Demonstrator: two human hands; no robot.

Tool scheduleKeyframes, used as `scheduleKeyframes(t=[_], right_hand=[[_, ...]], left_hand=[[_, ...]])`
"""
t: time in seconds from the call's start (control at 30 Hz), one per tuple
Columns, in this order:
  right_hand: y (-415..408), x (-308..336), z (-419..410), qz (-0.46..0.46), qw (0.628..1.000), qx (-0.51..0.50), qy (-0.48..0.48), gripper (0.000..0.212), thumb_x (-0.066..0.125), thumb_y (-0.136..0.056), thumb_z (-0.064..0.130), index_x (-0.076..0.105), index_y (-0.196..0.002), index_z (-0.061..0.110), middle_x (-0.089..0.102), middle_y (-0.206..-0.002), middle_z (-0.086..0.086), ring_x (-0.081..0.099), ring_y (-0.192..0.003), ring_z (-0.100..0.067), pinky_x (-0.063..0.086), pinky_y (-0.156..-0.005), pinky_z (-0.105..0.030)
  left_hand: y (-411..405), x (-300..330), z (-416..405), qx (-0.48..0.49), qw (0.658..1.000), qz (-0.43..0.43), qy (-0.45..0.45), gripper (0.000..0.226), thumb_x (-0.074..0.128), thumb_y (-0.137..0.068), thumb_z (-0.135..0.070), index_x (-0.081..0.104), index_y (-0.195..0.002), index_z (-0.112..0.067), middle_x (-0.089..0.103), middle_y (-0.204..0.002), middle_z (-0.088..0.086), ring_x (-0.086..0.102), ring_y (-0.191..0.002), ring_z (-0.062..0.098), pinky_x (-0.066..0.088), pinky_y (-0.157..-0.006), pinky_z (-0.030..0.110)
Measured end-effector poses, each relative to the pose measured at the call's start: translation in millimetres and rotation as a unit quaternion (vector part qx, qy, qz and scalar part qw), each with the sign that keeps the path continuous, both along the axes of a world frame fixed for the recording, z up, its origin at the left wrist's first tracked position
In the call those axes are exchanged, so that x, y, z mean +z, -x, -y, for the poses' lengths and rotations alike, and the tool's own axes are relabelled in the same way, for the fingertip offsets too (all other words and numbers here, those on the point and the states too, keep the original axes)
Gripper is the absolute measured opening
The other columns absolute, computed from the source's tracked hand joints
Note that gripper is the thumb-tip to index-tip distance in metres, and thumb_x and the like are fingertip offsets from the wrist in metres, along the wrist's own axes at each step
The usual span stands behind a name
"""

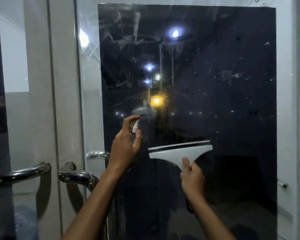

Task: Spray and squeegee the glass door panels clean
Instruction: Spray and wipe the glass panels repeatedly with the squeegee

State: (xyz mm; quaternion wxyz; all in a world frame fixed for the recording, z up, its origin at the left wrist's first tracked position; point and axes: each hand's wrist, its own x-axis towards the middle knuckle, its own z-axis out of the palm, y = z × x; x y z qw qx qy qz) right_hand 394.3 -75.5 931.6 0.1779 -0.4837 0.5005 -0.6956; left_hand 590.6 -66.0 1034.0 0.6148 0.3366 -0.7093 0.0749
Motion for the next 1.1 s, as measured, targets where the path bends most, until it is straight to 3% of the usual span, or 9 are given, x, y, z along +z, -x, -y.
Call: scheduleKeyframes(t=[0.1, 0.23, 0.37, 0.5, 0.7, 0.8, 0.87, 1.0, 1.1], right_hand=[[-2, 68, 17, -0.025, 0.999, -0.01, 0.029, 0.039, 0.046, -0.102, 0.044, 0.066, -0.094, 0.012, 0.068, -0.084, -0.005, 0.066, -0.087, -0.029, 0.041, -0.068, -0.028], [-7, 154, 25, -0.037, 0.996, -0.014, 0.079, 0.045, 0.044, -0.102, 0.047, 0.059, -0.086, 0.008, 0.068, -0.084, -0.012, 0.064, -0.081, -0.026, 0.043, -0.072, -0.031], [-14, 93, 19, -0.032, 0.999, -0.004, 0.036, 0.04, 0.047, -0.102, 0.043, 0.055, -0.071, 0.018, 0.062, -0.067, -0.001, 0.059, -0.064, -0.016, 0.038, -0.065, -0.026], [-35, 25, -2, -0.005, 0.998, 0.056, 0.002, 0.04, 0.05, -0.101, 0.039, 0.058, -0.071, 0.014, 0.057, -0.053, 0.002, 0.051, -0.043, -0.001, 0.043, -0.05, -0.023], [-46, 148, 28, -0.048, 0.996, 0.029, 0.068, 0.041, 0.045, -0.101, 0.049, 0.058, -0.082, 0.015, 0.065, -0.076, -0.005, 0.062, -0.074, -0.024, 0.044, -0.068, -0.028], [-48, 192, 41, -0.03, 0.994, 0.004, 0.105, 0.052, 0.042, -0.095, 0.062, 0.062, -0.09, 0.014, 0.071, -0.089, -0.014, 0.067, -0.088, -0.036, 0.056, -0.081, -0.047], [-47, 175, 39, -0.036, 0.996, 0.007, 0.085, 0.05, 0.044, -0.098, 0.058, 0.064, -0.091, 0.013, 0.071, -0.09, -0.013, 0.067, -0.091, -0.035, 0.055, -0.084, -0.046], [-47, 93, 9, -0.042, 0.998, 0.036, 0.035, 0.041, 0.045, -0.101, 0.047, 0.062, -0.082, 0.016, 0.064, -0.07, 0.0, 0.064, -0.071, -0.021, 0.043, -0.062, -0.024], [-48, 99, 8, -0.059, 0.997, 0.032, 0.028, 0.044, 0.045, -0.101, 0.046, 0.061, -0.078, 0.013, 0.066, -0.067, -0.004, 0.063, -0.063, -0.018, 0.043, -0.063, -0.026]], left_hand=[[0, 3, 1, 0.007, 1.0, -0.005, 0.001, 0.034, 0.051, -0.101, -0.023, 0.044, -0.134, -0.029, 0.058, -0.081, -0.013, 0.058, -0.063, 0.01, 0.043, -0.053, 0.024], [1, 6, 1, 0.047, 0.999, -0.019, 0.02, 0.032, 0.045, -0.102, -0.031, 0.041, -0.134, -0.032, 0.062, -0.082, -0.006, 0.061, -0.064, 0.012, 0.052, -0.058, 0.04], [-8, 6, 3, 0.048, 0.998, -0.035, 0.019, 0.036, 0.039, -0.099, -0.041, 0.035, -0.134, -0.038, 0.066, -0.091, -0.004, 0.065, -0.072, 0.019, 0.056, -0.064, 0.049], [-18, 11, 2, 0.046, 0.998, -0.029, 0.035, 0.035, 0.04, -0.098, -0.039, 0.035, -0.132, -0.04, 0.064, -0.095, -0.005, 0.064, -0.072, 0.017, 0.056, -0.063, 0.046], [-31, 34, 2, 0.037, 0.998, -0.031, 0.051, 0.037, 0.038, -0.098, -0.04, 0.036, -0.134, -0.037, 0.063, -0.086, -0.002, 0.062, -0.067, 0.014, 0.051, -0.057, 0.036], [-33, 42, 3, 0.037, 0.998, -0.025, 0.053, 0.037, 0.039, -0.098, -0.039, 0.036, -0.135, -0.036, 0.062, -0.084, -0.004, 0.061, -0.065, 0.013, 0.051, -0.055, 0.036], [-35, 45, 4, 0.041, 0.998, -0.027, 0.048, 0.037, 0.04, -0.098, -0.039, 0.037, -0.136, -0.036, 0.062, -0.083, -0.003, 0.061, -0.063, 0.015, 0.053, -0.056, 0.041], [-41, 45, 5, 0.049, 0.997, -0.025, 0.047, 0.037, 0.042, -0.099, -0.037, 0.038, -0.136, -0.034, 0.062, -0.084, 0.0, 0.06, -0.063, 0.016, 0.052, -0.055, 0.04], [-47, 47, 4, 0.062, 0.997, -0.022, 0.046, 0.035, 0.048, -0.103, -0.027, 0.04, -0.137, -0.031, 0.06, -0.082, -0.003, 0.058, -0.061, 0.014, 0.045, -0.053, 0.031]])
